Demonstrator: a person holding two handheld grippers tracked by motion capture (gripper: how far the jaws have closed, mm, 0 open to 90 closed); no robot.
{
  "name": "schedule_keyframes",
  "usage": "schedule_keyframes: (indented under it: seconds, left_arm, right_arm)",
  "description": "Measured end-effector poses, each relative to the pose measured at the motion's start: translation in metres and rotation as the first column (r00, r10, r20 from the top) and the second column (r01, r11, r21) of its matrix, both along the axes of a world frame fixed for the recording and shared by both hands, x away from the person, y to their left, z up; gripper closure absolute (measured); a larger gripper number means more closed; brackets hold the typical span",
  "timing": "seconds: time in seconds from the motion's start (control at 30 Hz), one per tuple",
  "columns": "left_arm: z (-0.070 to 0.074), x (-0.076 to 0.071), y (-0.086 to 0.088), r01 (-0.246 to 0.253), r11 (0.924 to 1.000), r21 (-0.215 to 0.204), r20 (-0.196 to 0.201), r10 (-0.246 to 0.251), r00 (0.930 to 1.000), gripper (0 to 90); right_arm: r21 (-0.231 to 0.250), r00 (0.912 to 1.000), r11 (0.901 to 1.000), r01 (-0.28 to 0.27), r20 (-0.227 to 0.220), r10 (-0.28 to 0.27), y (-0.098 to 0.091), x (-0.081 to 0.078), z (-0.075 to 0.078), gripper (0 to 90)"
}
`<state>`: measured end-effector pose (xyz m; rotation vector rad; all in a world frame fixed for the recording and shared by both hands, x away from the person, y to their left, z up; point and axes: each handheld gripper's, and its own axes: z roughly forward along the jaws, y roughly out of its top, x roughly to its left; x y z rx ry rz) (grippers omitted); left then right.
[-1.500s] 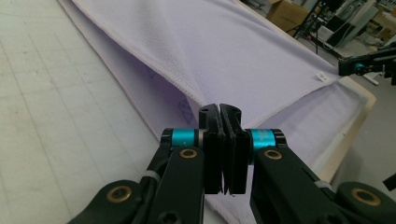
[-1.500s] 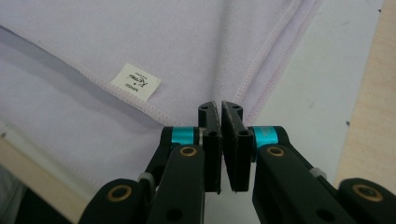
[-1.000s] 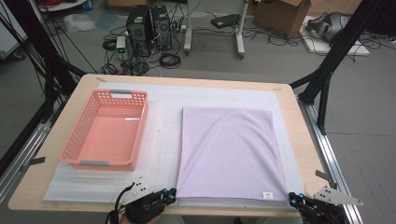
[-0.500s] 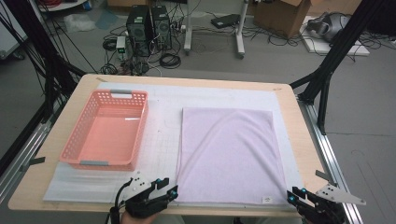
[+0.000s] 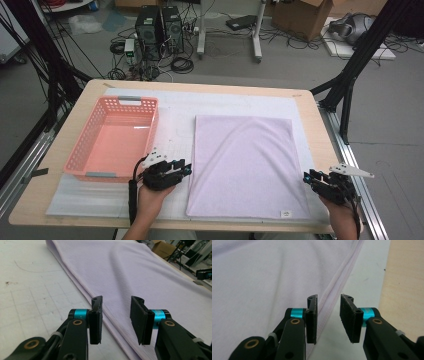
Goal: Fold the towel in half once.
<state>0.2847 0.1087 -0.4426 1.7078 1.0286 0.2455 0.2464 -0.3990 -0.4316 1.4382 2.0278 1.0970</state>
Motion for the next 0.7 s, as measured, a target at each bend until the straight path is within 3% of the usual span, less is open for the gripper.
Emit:
schedule_keyframes:
  seconds: [0.17,0.2,0.27,0.33,0.37,0.43,0.5,0.7]
  left_arm:
    - [0.0,0.021,-0.01,-0.012,0.9998,0.017,0.014,0.011,0.9998,62.5]
    - [0.0,0.024,-0.012,-0.013,0.9999,0.011,0.01,0.013,0.9999,62.5]
    - [0.0,0.034,-0.017,-0.007,0.9992,0.039,-0.009,0.008,0.9999,62.5]
    - [-0.001,0.043,-0.021,-0.021,0.9995,0.025,0.003,0.021,0.9998,62.7]
    - [-0.003,0.047,-0.022,-0.035,0.9993,0.015,-0.002,0.035,0.9994,63.0]
    - [-0.008,0.057,-0.022,-0.042,0.9974,0.058,-0.048,0.045,0.9978,62.7]
    - [-0.01,0.061,-0.023,-0.06,0.9961,0.065,-0.061,0.064,0.9961,62.1]
    - [-0.006,0.069,-0.03,-0.06,0.9945,0.086,-0.038,0.064,0.9972,59.2]
  right_arm:
    - [-0.002,0.9999,1.0,-0.007,0.012,0.007,0.002,0.002,0.004,65.4]
    - [-0.004,0.9999,1.0,-0.008,0.01,0.008,0.002,0.003,0.004,65.4]
    - [0.003,0.9999,1.0,-0.009,0.009,0.009,0.001,0.004,0.004,65.1]
    - [0.009,0.9999,0.9999,-0.01,0.006,0.01,0.0,0.006,0.003,64.8]
    - [0.005,0.9999,0.9999,-0.012,0.001,0.012,0.0,0.006,0.002,64.7]
    - [0.003,0.9998,0.9998,-0.018,-0.003,0.018,0.0,0.008,0.0,64.3]
    - [0.001,0.9997,0.9998,-0.022,-0.008,0.022,0.0,0.008,0.001,64.3]
    - [-0.003,0.999,0.9991,-0.042,0.018,0.042,0.005,0.01,0.007,63.8]
